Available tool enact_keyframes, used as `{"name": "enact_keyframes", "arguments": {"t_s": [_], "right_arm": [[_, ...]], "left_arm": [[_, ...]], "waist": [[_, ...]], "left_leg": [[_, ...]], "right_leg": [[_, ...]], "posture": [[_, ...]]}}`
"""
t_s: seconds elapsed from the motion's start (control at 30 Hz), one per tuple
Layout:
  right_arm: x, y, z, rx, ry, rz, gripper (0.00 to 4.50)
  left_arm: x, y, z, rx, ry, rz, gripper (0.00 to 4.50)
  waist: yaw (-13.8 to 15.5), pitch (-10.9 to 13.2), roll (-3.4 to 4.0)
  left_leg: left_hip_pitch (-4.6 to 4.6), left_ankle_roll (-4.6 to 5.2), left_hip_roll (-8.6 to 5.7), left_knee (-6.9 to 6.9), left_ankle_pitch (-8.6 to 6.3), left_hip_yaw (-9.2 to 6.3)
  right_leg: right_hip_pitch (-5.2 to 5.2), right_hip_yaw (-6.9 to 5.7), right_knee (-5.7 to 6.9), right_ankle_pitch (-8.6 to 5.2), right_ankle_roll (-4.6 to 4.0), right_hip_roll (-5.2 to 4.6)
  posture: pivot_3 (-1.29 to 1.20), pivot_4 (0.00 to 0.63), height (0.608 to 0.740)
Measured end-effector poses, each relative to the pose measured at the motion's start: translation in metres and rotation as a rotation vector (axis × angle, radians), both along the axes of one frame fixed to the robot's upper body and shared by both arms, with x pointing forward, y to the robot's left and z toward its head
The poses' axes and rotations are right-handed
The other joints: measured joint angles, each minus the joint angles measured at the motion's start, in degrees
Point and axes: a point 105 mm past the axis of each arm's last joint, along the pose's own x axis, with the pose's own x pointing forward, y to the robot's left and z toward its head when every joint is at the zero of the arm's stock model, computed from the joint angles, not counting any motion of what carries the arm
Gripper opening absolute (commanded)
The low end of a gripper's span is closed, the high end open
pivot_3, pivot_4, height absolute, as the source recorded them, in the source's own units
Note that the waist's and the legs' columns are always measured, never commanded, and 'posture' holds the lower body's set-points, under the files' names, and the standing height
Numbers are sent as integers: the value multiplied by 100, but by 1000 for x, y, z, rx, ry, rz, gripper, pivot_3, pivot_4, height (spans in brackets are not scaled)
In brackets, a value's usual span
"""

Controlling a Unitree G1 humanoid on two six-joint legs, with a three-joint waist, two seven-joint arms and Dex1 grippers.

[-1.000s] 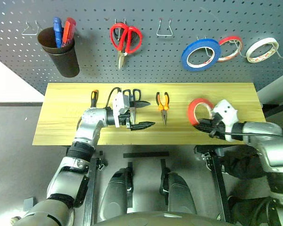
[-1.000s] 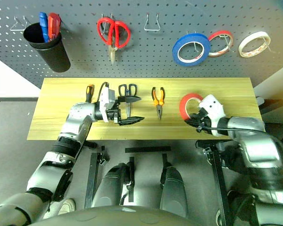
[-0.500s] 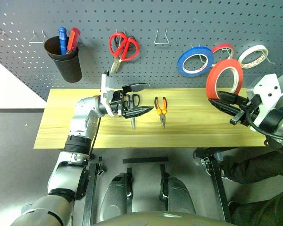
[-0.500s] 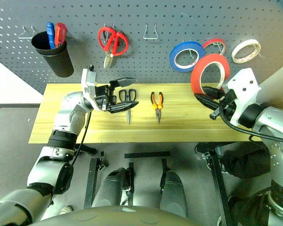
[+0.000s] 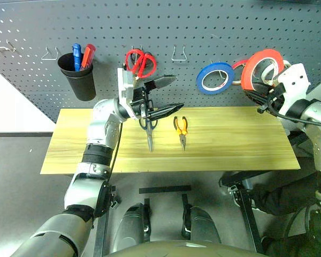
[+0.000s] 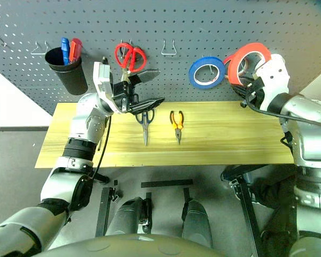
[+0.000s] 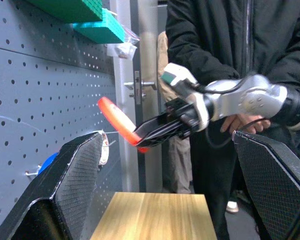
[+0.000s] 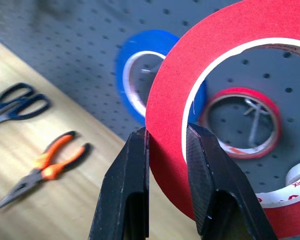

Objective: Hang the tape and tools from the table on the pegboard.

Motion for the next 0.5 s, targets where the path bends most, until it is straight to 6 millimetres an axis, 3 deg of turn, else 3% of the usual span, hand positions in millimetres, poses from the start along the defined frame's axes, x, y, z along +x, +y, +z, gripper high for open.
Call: {"name": "enact_keyframes", "arguments": {"t_s": [0.5], "right_arm": [[45,-3,-36,29,71,-26,669]], "left_arm": [[11,-1,-21,146,36,91,4392]], "waist": [[-96,-10,0]], "left_leg": [[1,-1,2,1,1,0]], "right_leg": [[0,1,4,0,0,1]], "posture": [[49,108,711]]}}
